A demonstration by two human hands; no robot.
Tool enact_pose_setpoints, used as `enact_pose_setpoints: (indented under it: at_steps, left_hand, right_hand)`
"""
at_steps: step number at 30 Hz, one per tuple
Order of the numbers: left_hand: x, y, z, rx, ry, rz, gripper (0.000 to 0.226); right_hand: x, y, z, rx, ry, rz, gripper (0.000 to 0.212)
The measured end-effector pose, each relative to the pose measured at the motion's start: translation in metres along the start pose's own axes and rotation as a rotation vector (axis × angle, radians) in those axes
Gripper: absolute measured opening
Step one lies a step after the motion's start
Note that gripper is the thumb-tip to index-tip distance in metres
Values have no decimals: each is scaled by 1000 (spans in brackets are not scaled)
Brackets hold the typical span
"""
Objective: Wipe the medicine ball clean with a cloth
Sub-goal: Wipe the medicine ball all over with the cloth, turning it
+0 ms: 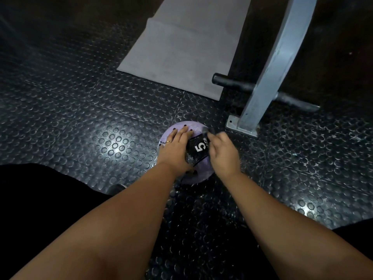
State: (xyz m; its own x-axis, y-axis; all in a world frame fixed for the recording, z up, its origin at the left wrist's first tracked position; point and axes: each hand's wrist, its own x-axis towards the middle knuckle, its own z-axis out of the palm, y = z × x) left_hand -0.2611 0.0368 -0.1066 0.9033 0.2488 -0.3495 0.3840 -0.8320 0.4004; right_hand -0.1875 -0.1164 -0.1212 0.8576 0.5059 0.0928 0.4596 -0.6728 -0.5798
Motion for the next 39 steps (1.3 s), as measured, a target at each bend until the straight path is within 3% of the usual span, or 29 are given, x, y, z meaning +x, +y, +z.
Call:
enact_pose_setpoints:
  at_steps: [4,8,14,24,31,39]
  left_hand:
    - [-1,0,1,-20,3,45,117]
    - [-1,4,4,6,30,61,116]
    - [-1,6,0,11,13,31,127]
    - [-3,7,-1,-5,23,16,119]
    - [0,-5,7,-71,83,68,108]
    - [-1,-3,5,-4,35,63,126]
  right_hand:
    - [-3,-8,1,-168,-96,-243,39]
    - [-9,5,3,-204,-56,-201,45]
    - [0,32,-8,-221,-109,86,39]
    - [-8,-1,1,-202,-80,7,37]
    - [-13,-13,-1,-246,-123,-239,37]
    - [-6,7,-2,-159,-99,-111,39]
